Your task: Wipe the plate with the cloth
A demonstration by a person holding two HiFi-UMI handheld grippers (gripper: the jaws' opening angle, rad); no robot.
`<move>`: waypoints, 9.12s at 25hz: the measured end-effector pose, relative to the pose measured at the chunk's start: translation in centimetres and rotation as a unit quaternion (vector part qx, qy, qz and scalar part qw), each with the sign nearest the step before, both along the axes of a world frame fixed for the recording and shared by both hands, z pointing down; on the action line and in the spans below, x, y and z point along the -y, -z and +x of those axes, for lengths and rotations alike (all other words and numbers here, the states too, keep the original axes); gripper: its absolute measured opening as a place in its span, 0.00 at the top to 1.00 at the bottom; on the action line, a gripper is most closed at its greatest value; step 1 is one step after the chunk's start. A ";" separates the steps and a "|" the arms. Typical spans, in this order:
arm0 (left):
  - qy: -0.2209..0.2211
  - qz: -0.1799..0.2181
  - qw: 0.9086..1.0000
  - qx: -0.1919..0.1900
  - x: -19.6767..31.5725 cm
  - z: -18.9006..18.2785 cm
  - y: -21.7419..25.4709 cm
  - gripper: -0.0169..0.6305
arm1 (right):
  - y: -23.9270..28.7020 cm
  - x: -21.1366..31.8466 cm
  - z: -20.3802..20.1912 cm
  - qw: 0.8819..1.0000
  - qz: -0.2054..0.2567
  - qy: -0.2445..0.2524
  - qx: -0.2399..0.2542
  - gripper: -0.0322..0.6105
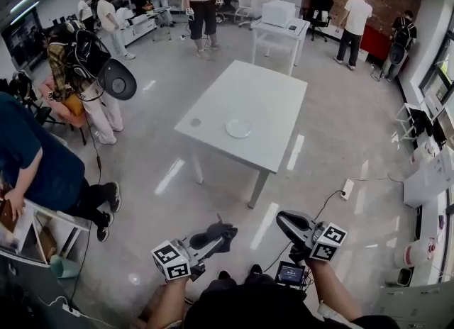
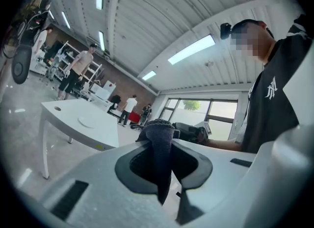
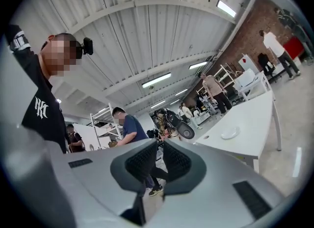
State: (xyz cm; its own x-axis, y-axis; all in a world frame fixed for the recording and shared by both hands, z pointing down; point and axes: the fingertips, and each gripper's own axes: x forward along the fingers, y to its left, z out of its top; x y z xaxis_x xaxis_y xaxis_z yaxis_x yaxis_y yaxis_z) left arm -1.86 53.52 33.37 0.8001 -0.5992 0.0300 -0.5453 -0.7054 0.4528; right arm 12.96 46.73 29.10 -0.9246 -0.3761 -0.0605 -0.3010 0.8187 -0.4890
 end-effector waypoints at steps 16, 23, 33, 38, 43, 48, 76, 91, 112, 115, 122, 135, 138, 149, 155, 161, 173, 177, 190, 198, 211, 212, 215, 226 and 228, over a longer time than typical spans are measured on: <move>-0.030 -0.032 0.999 0.000 5.1 -5.8 -4.2 0.90 | -2.8 3.6 -4.5 1.000 -0.019 -0.007 -0.014 0.82; -0.030 -0.056 0.998 0.011 15.2 -6.5 -5.8 0.90 | -4.7 14.6 -5.2 0.999 -0.035 -0.002 -0.005 0.82; -0.014 -0.062 0.997 0.042 29.5 -3.1 -5.4 0.90 | -7.3 28.6 -2.3 0.997 -0.053 0.053 0.012 0.81; 0.008 -0.067 0.996 0.057 33.9 -3.5 -4.9 0.90 | -8.8 33.3 -3.0 0.994 -0.081 0.066 0.026 0.79; 0.002 -0.076 0.995 0.070 38.0 -3.7 -6.5 0.90 | -10.7 36.8 -4.6 0.993 -0.091 0.076 0.020 0.79; -0.035 -0.086 0.993 0.072 43.0 -4.8 -8.6 0.90 | -11.8 41.9 -6.9 0.993 -0.104 0.054 0.002 0.79; -0.229 -0.140 0.939 0.214 62.7 -4.0 -22.7 0.90 | -33.2 59.0 -11.2 0.893 -0.417 -0.036 -0.168 0.77; -0.255 -0.116 0.920 0.273 65.7 -0.1 -25.1 0.90 | -34.9 59.6 -11.7 0.867 -0.457 0.004 -0.198 0.91; -0.207 0.050 0.806 0.552 69.1 -4.8 -27.9 0.90 | -34.8 59.9 -11.0 0.872 -0.445 -0.029 -0.200 0.91; -0.210 0.032 0.799 0.563 67.4 -6.6 -27.7 0.90 | -34.8 59.8 -10.8 0.874 -0.441 -0.036 -0.202 0.91; -0.240 -0.005 0.803 0.545 61.1 -5.2 -28.1 0.90 | -34.9 59.9 -10.8 0.876 -0.434 -0.046 -0.206 0.91; -0.239 -0.030 0.822 0.516 64.6 0.8 -29.0 0.90 | -34.9 60.0 -11.1 0.876 -0.433 -0.055 -0.207 0.91; -0.223 -0.038 0.824 0.520 66.9 0.2 -29.3 0.90 | -34.9 60.1 -11.0 0.875 -0.435 -0.057 -0.204 0.91; -0.177 -0.049 0.809 0.558 70.1 -6.2 -28.3 0.90 | -34.9 60.1 -10.8 0.876 -0.430 -0.062 -0.208 0.91; -0.187 -0.061 0.802 0.564 65.3 -8.2 -28.1 0.90 | -34.7 60.0 -10.9 0.877 -0.428 -0.064 -0.210 0.91; -0.219 -0.058 0.807 0.546 61.4 -4.7 -28.4 0.90 | -34.9 60.2 -10.8 0.877 -0.428 -0.065 -0.210 0.91; -0.234 -0.034 0.815 0.529 65.3 0.8 -28.9 0.90 | -34.9 60.3 -10.9 0.877 -0.425 -0.066 -0.213 0.91; -0.207 -0.036 0.821 0.531 68.0 -0.4 -28.9 0.90 | -34.9 60.2 -10.8 0.877 -0.427 -0.067 -0.212 0.91; -0.180 -0.069 0.807 0.558 66.2 -7.5 -28.2 0.90 | -34.8 60.2 -10.7 0.878 -0.422 -0.073 -0.214 0.91; -0.228 -0.070 0.815 0.529 61.0 -2.7 -28.7 0.90 | -34.9 60.1 -10.4 0.879 -0.419 -0.076 -0.216 0.91; -0.207 -0.056 0.820 0.531 68.7 -1.7 -29.4 0.90 | -34.9 60.1 -10.3 0.878 -0.421 -0.079 -0.212 0.91; -0.198 -0.059 0.821 0.533 69.1 -2.3 -29.3 0.90 | -34.9 60.1 -10.3 0.878 -0.421 -0.079 -0.212 0.91; -0.170 -0.074 0.826 0.533 70.1 -4.3 -28.9 0.90 | -34.8 60.3 -10.1 0.878 -0.420 -0.081 -0.214 0.91; -0.112 -0.117 0.855 0.493 65.6 -9.4 -27.7 0.90 | -35.2 60.2 -9.7 0.880 -0.409 -0.095 -0.222 0.90; -0.116 -0.120 0.856 0.489 64.2 -9.2 -27.6 0.90 | -35.3 60.2 -9.6 0.880 -0.415 -0.097 -0.209 0.90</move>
State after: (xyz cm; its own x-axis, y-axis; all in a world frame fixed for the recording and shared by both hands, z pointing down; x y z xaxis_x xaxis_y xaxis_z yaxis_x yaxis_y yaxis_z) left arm -11.11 -10.66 60.95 0.4179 -0.3096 0.8541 -0.6037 -0.7972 0.0065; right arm 3.36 -13.45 64.36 -0.7146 -0.2838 0.6393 -0.6910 0.1441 -0.7084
